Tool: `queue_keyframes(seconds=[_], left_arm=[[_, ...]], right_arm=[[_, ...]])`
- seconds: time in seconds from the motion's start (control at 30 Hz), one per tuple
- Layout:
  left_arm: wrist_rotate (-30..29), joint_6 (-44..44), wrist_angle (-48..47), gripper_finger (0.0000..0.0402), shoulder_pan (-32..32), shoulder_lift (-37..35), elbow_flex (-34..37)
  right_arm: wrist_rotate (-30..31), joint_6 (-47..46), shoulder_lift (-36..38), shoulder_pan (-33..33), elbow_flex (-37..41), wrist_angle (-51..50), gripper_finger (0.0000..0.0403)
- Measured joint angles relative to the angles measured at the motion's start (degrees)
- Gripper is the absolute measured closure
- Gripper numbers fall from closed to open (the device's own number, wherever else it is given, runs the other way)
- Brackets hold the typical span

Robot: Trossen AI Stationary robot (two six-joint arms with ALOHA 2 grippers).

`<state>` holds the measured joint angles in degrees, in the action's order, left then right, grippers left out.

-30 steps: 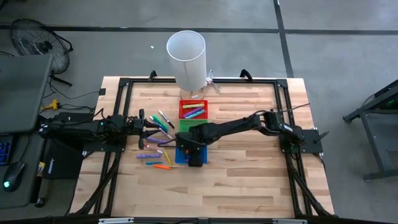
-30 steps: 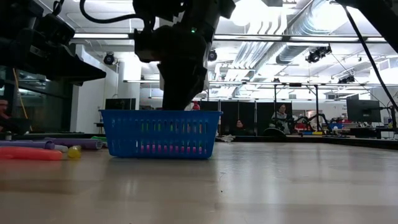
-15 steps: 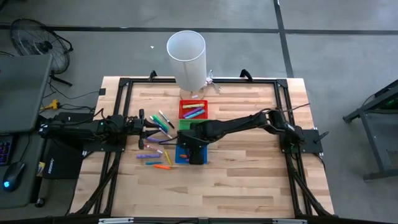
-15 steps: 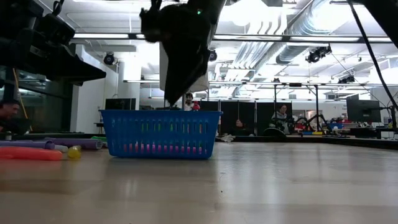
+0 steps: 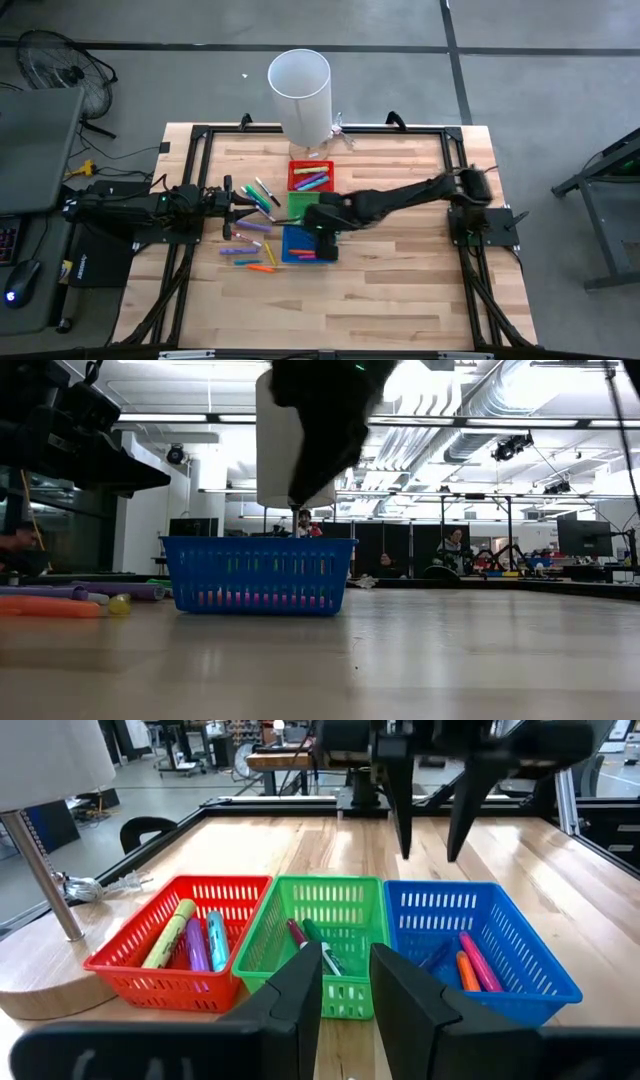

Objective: Pick & Place Markers
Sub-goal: Put the top violet highlighter into the red bin

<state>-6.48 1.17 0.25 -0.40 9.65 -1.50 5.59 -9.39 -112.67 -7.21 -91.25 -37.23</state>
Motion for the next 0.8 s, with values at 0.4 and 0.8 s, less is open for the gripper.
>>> queue_keyframes(seconds=[0.4, 0.8], left_arm=[[0.00, 0.00, 0.02, 0.0316, 0.00, 0.02, 0.00], [0.00, 0.00, 0.02, 0.0316, 0.02, 0.00, 0.00]], right_arm=[[8.94, -8.81, 23.96, -4.86, 34.10, 18.94, 0.0253], [2.04, -18.37, 47.21, -4.54, 53.08, 19.69, 0.0253]])
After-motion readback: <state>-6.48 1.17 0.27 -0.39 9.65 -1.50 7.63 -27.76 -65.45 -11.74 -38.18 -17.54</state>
